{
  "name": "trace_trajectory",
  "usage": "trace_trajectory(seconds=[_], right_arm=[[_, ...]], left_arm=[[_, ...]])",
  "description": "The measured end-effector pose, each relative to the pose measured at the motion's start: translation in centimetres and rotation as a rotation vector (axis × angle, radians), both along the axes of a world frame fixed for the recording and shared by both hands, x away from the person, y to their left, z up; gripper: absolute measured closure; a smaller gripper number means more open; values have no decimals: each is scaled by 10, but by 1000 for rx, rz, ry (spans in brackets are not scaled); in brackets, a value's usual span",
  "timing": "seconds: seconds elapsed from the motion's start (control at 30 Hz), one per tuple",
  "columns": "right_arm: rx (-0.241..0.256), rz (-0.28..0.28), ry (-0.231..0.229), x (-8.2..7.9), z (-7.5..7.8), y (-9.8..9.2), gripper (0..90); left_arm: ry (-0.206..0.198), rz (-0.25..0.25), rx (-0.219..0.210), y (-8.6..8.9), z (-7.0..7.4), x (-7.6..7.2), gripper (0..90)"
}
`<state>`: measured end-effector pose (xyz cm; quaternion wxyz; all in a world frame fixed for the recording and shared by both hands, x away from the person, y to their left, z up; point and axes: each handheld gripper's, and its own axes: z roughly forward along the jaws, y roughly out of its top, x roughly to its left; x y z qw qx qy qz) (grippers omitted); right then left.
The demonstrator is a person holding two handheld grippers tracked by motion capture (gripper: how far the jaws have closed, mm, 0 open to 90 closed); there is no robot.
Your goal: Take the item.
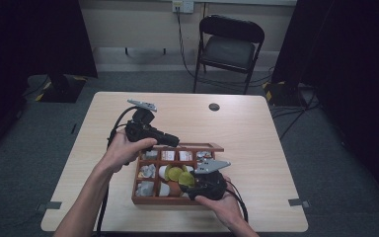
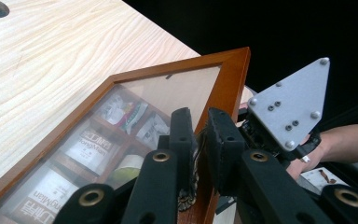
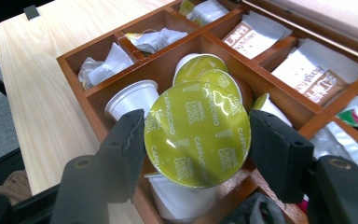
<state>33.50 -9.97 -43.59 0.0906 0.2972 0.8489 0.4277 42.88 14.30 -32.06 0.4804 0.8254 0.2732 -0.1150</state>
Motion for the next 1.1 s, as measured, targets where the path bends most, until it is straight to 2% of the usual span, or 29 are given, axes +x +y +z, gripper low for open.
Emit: trace_trajectory(seconds=[0.23,0.7,1.1], right_arm=[[20,-14,-11,-4,3,-10,373],[25,-44,-25,-5,7,-27,374],[35,-94,-35,-5,8,-49,374]], left_arm=[[-1,-1,-1,0,0,0,811],[-1,0,0,0,0,0,811],[1,4,-4,0,0,0,811]])
